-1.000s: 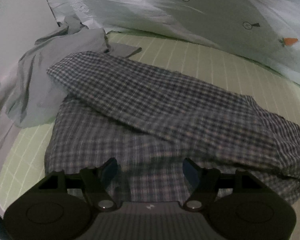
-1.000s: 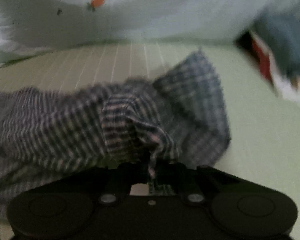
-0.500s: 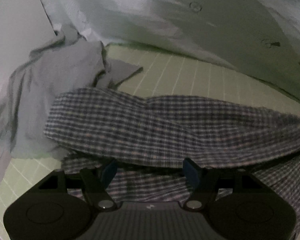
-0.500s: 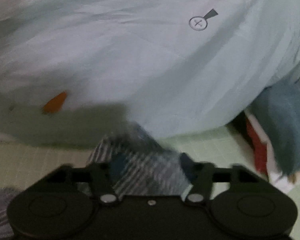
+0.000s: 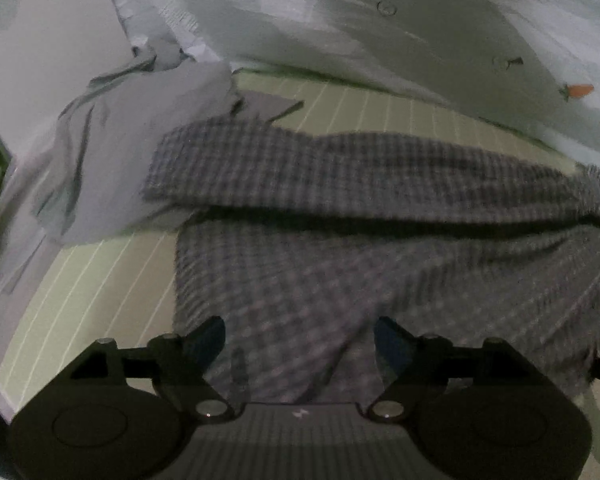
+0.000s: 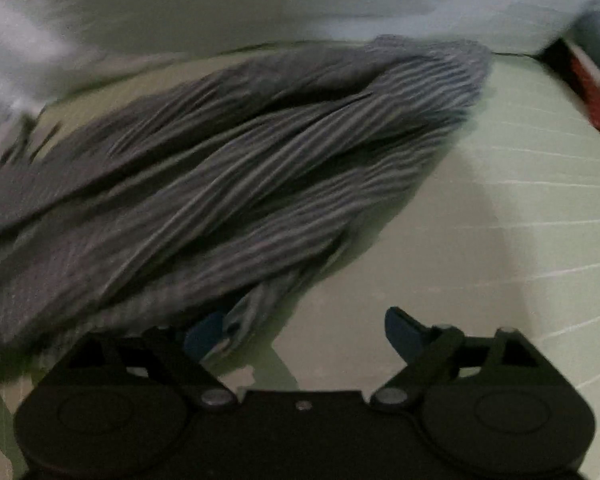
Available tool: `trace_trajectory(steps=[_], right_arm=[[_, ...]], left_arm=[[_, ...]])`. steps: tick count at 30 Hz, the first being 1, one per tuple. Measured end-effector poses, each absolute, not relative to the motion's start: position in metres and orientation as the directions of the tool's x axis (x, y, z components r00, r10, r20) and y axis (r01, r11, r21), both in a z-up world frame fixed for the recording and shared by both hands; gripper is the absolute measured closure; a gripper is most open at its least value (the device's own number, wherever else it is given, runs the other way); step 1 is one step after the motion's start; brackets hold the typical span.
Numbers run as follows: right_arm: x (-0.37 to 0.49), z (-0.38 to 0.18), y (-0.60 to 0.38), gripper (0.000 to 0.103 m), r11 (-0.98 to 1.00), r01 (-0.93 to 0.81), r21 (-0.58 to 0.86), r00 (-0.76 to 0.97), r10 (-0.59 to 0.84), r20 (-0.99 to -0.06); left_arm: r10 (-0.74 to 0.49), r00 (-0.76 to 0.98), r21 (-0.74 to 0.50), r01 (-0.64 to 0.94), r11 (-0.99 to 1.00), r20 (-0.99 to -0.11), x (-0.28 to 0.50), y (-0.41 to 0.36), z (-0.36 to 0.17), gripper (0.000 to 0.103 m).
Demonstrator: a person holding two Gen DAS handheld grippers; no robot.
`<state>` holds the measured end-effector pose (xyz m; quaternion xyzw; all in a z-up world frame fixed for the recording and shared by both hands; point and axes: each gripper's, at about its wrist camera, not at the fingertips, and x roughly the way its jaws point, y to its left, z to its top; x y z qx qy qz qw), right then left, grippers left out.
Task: Fold clothes
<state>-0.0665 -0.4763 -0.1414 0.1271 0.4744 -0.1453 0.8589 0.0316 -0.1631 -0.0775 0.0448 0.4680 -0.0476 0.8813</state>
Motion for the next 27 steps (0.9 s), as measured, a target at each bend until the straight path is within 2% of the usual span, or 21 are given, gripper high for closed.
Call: trace_trajectory(steps=[4, 7, 9, 10, 11, 12, 14, 16, 21, 27], right_arm=[[-0.064, -0.145, -0.452, 0.02, 0.941, 0.324, 0.096, 0.518, -0.092, -0.85], [-0.057, -0.148, -0.44, 0.03, 0.949, 0.303, 0.09, 0.53, -0.089, -0.843], [-0.054, -0.149, -0.433, 0.043, 0.956, 0.288, 0.054, 0.536, -0.114, -0.836], [-0.053, -0.15, -0.431, 0.056, 0.959, 0.281, 0.031, 0.539, -0.131, -0.832], [-0.055, -0.149, -0.433, 0.075, 0.962, 0.271, 0.04, 0.545, -0.119, -0.83], [-0.057, -0.148, -0.435, 0.084, 0.964, 0.263, 0.051, 0.551, -0.107, -0.827], [-0.066, -0.148, -0.443, 0.096, 0.959, 0.265, 0.102, 0.564, -0.069, -0.823], [-0.077, -0.149, -0.452, 0.099, 0.956, 0.268, 0.118, 0.573, -0.06, -0.817], [-0.117, -0.142, -0.495, 0.1, 0.938, 0.32, 0.134, 0.583, -0.083, -0.809], [-0.156, -0.125, -0.591, 0.101, 0.907, 0.417, 0.051, 0.573, -0.218, -0.79]], left_arm=[[-0.039, 0.533, 0.051, 0.155, 0.987, -0.845, 0.011, -0.151, -0.084, 0.021], [-0.039, 0.52, 0.052, 0.161, 0.986, -0.853, -0.001, -0.145, -0.087, 0.021], [-0.038, 0.515, 0.055, 0.165, 0.985, -0.857, -0.005, -0.144, -0.089, 0.021], [-0.035, 0.513, 0.059, 0.166, 0.984, -0.858, -0.007, -0.144, -0.09, 0.021], [-0.03, 0.513, 0.064, 0.164, 0.984, -0.858, -0.009, -0.146, -0.091, 0.021], [-0.025, 0.513, 0.067, 0.162, 0.985, -0.858, -0.01, -0.148, -0.091, 0.021], [-0.031, 0.515, 0.064, 0.166, 0.984, -0.857, -0.015, -0.156, -0.091, 0.021], [-0.042, 0.519, 0.057, 0.173, 0.983, -0.854, -0.021, -0.166, -0.091, 0.021], [-0.062, 0.534, 0.045, 0.184, 0.982, -0.843, -0.039, -0.199, -0.089, 0.021], [-0.06, 0.563, 0.037, 0.16, 0.986, -0.825, -0.057, -0.241, -0.084, 0.021]])
